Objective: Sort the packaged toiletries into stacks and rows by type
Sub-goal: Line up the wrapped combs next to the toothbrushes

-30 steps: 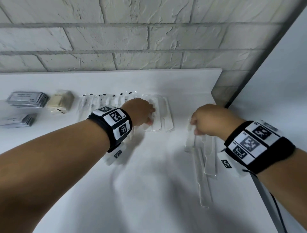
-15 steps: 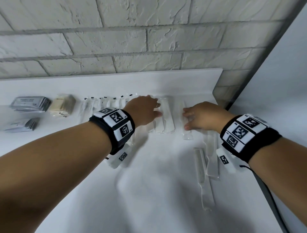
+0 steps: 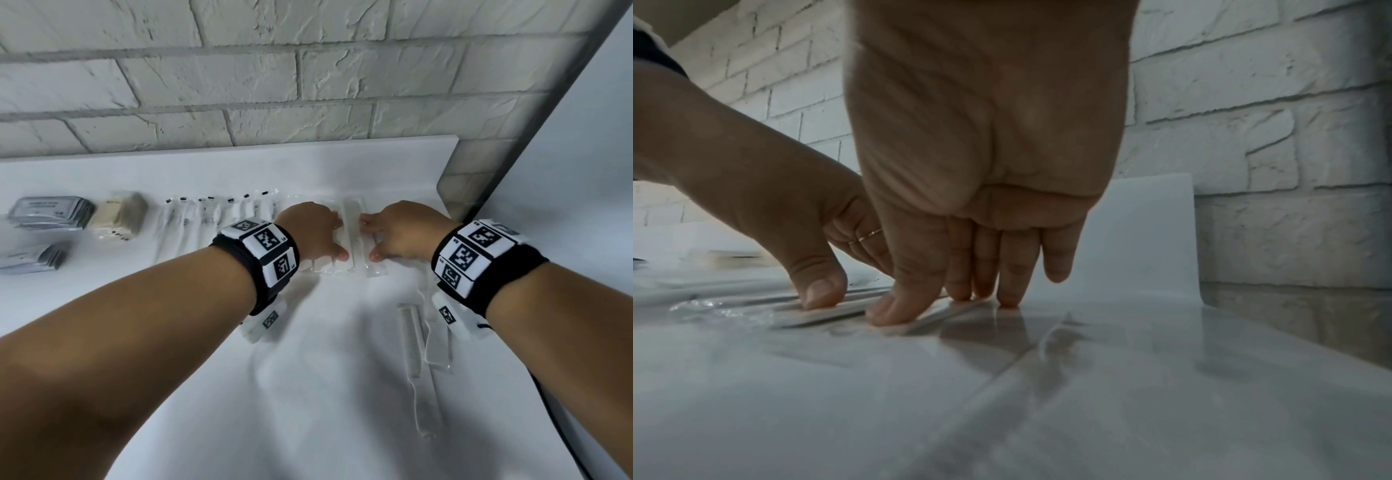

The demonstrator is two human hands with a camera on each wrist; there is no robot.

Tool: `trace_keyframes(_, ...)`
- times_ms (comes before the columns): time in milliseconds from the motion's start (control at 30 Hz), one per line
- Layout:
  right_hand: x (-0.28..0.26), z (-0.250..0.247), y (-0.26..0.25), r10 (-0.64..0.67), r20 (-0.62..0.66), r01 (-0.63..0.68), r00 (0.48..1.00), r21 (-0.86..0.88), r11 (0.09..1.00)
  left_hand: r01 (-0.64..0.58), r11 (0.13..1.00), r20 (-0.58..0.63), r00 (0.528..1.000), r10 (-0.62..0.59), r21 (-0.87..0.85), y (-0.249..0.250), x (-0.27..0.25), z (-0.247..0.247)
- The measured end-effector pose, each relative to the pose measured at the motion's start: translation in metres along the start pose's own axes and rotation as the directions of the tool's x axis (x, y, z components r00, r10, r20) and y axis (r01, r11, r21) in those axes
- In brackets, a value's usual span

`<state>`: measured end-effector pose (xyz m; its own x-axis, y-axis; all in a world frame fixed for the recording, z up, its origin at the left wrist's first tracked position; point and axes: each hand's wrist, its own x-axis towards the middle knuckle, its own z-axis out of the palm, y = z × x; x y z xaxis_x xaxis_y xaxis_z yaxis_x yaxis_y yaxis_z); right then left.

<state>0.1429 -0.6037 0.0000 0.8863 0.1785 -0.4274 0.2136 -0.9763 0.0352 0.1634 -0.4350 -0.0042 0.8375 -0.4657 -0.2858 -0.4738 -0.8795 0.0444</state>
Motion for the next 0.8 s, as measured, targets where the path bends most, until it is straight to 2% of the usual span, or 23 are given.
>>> trace_keyframes(133, 0.000, 0.000, -0.002, -0.012, 0.010, 0.012, 1.000, -0.017, 1.000, -0.003, 1.000, 0.015, 1.000, 0.003, -0.024, -0.005, -0.002, -0.002)
trace_keyframes(233, -0.001, -0.001, -0.002, -0.016, 0.026, 0.017, 1.000, -0.039, 0.999, 0.042, 0.999, 0.002, 0.999, -0.042, -0.005, -0.018, -0.010, -0.009)
trace_keyframes(333, -0.002, 0.000, -0.001, -0.001, 0.034, 0.001, 0.999, -0.018, 1.000, 0.090, 0.995, 0.052, 0.994, -0.093, 0.049, -0.030, -0.021, -0.010)
trace_keyframes(567, -0.005, -0.001, -0.007, 0.008, 0.038, -0.006, 0.999, -0.041, 0.999, 0.076, 0.995, 0.079, 0.994, -0.080, 0.059, -0.035, -0.030, -0.009)
trace_keyframes(633, -0.014, -0.005, -0.003, -0.019, 0.004, 0.019, 1.000, 0.034, 0.999, 0.090, 0.995, 0.086, 0.992, -0.094, 0.047, -0.035, -0.031, -0.010)
trace_keyframes(667, -0.021, -0.008, 0.001, 0.000, -0.046, 0.006, 0.999, 0.148, 0.989, 0.097, 0.994, 0.084, 0.991, -0.100, 0.042, -0.035, -0.031, -0.010)
trace_keyframes(733, -0.034, -0.017, 0.016, 0.131, -0.173, -0.059, 0.976, 0.372, 0.926, 0.098, 0.995, 0.064, 0.993, -0.099, 0.021, -0.032, -0.030, -0.010)
trace_keyframes(800, -0.044, -0.022, 0.035, 0.299, -0.190, -0.202, 0.935, 0.409, 0.890, 0.077, 0.997, 0.023, 0.997, -0.077, 0.001, -0.026, -0.028, -0.010)
